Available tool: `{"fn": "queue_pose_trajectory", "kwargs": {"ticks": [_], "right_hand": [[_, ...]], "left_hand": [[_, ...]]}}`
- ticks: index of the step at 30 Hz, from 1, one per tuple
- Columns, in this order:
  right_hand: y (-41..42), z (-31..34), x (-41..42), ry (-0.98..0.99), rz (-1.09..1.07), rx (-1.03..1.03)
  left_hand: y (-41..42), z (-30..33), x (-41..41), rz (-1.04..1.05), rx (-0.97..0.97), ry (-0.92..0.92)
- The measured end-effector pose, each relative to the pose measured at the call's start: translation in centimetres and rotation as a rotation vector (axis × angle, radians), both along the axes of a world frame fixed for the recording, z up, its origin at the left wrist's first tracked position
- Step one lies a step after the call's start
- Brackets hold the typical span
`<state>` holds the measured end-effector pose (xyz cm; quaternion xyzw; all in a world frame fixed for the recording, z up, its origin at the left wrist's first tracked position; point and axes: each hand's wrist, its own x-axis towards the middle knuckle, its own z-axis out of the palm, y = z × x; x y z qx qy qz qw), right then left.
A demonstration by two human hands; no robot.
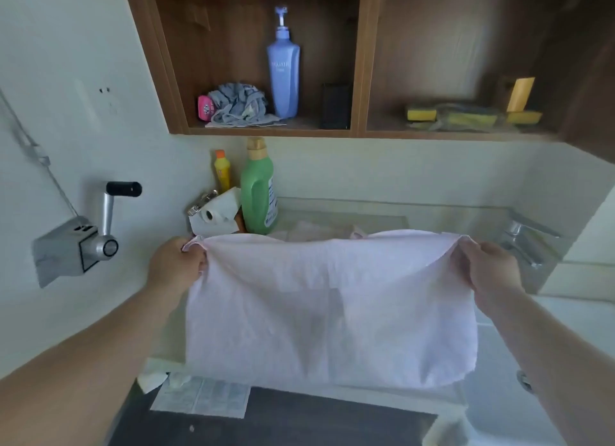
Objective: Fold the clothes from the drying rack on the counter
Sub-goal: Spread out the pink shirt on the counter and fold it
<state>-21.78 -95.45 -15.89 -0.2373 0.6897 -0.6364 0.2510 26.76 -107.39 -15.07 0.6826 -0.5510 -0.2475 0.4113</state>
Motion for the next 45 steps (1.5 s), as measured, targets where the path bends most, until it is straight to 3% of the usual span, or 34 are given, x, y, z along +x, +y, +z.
{"fn": "queue_pose_trajectory", "kwargs": {"ticks": [8, 15, 21, 24, 28, 29, 32, 33, 38, 41, 45], "right_hand": [[-14.4, -1.2, -6.9, -0.106, 0.09, 0.112], [-22.5, -5.2, -10.2, -0.241, 0.108, 0.286], [-23.0, -8.4, -10.5, -0.236, 0.173, 0.423], [-22.8, -9.9, -10.5, -0.325, 0.078, 0.425], [-21.9, -10.4, -8.6, -0.047, -0.025, 0.437], [-21.4, -10.1, -7.5, 0.071, -0.009, 0.437], [-19.0, -8.8, -2.3, 0.35, 0.139, 0.421], [-18.4, -8.8, -0.6, 0.426, 0.205, 0.409], [-14.9, -11.4, 8.0, 0.706, 0.529, 0.473], [-13.0, -12.3, 11.7, 0.826, 0.61, 0.606], [-9.7, -14.7, 13.4, 1.003, 0.698, 0.792]], "left_hand": [[-11.3, 1.2, -7.1, 0.278, 0.106, 0.397], [-18.1, -0.9, -10.1, 0.334, 0.183, 0.352], [-20.9, -3.3, -10.6, 0.42, 0.399, 0.396], [-21.2, -4.6, -10.6, 0.37, 0.429, 0.476], [-20.2, -5.2, -11.3, 0.2, 0.401, 0.663], [-19.9, -5.6, -11.6, 0.179, 0.379, 0.632], [-18.6, -8.2, -11.1, 0.142, 0.372, 0.017], [-17.4, -9.0, -11.3, 0.093, 0.362, -0.11], [-8.8, -11.7, -13.3, -0.459, 0.156, -0.607], [-5.3, -12.8, -13.9, -0.666, 0.297, -0.808], [-2.5, -14.7, -11.6, -0.693, 0.43, -0.913]]}}
